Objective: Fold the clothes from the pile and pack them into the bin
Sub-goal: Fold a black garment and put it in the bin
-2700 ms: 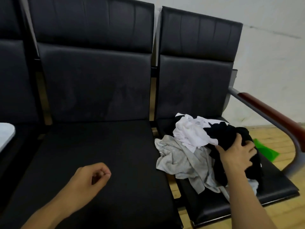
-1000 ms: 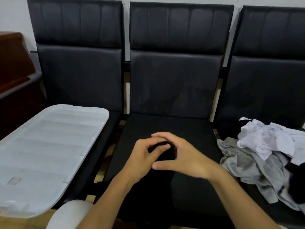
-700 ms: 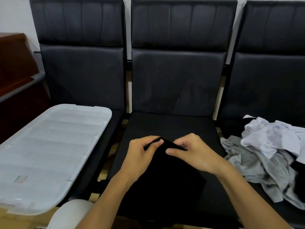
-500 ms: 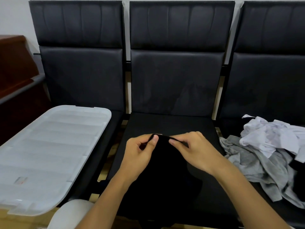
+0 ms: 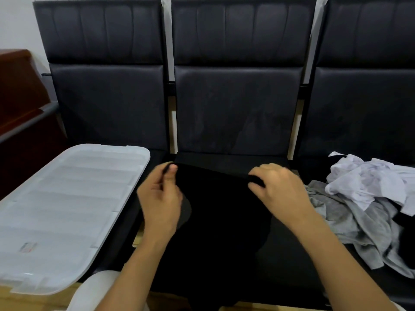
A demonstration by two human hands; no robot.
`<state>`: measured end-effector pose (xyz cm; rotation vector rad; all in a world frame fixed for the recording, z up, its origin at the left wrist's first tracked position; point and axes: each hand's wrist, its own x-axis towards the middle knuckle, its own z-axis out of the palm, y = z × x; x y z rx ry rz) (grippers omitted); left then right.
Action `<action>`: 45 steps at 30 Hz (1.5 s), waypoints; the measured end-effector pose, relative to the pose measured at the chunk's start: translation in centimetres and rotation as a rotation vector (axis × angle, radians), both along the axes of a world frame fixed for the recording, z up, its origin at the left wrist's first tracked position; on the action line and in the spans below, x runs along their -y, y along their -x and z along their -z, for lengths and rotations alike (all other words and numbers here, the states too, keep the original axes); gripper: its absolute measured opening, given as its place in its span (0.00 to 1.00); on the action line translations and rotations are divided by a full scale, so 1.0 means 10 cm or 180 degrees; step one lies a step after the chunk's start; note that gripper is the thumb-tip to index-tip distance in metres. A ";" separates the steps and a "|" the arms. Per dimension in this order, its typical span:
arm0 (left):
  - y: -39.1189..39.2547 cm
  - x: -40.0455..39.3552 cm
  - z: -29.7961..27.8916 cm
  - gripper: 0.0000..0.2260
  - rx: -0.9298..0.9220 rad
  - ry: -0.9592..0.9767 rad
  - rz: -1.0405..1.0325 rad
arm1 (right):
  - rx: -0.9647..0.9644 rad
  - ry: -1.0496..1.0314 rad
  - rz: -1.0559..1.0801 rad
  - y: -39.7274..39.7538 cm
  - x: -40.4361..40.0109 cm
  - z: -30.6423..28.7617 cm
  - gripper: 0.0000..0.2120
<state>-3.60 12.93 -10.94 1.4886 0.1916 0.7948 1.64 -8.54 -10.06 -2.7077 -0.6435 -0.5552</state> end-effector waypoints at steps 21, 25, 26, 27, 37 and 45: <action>0.02 -0.78 0.06 0.15 -0.0495 -0.0275 -0.1070 | -0.1844 -0.1413 0.0335 -0.15 0.60 0.07 0.17; 0.00 -0.12 0.02 0.15 -0.0702 -0.0531 0.0042 | -0.3543 -0.1244 -0.1427 0.19 -0.27 0.05 0.11; 0.03 0.02 0.00 0.14 -0.0685 -0.0238 0.0372 | -0.3419 -0.1293 -0.1668 0.28 -0.44 0.10 0.15; 0.06 0.12 -0.02 0.14 -0.0671 0.0091 0.0723 | -0.3104 -0.1395 -0.1706 0.36 -0.58 0.14 0.20; 0.20 -0.05 -0.19 0.05 0.0201 -0.1252 0.0270 | -0.1815 -0.2039 -0.0555 0.29 -0.45 0.15 0.06; 0.14 0.03 -0.74 0.12 0.1048 -0.1504 -0.0472 | -0.1306 -0.2053 -0.0791 0.36 -0.52 -0.17 0.13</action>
